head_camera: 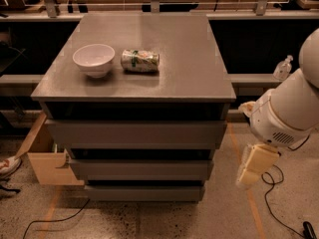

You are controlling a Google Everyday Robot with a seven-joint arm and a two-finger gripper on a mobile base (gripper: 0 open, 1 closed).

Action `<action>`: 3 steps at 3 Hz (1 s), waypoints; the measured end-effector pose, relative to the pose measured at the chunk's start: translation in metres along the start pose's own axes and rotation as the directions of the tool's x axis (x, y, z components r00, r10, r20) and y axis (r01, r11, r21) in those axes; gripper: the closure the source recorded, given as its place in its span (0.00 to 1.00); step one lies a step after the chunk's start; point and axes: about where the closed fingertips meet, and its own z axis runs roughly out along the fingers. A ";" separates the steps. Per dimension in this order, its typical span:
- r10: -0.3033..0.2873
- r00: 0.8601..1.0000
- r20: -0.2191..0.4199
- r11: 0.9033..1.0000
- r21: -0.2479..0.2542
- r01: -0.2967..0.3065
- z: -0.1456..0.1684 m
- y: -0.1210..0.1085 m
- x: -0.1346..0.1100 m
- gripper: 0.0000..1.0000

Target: Open middle drawer

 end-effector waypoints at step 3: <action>-0.022 0.998 0.067 0.990 -0.135 0.031 0.167 0.066 0.006 0.00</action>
Offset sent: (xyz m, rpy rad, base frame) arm -0.0327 0.0396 -0.1882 0.1154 0.1110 0.0496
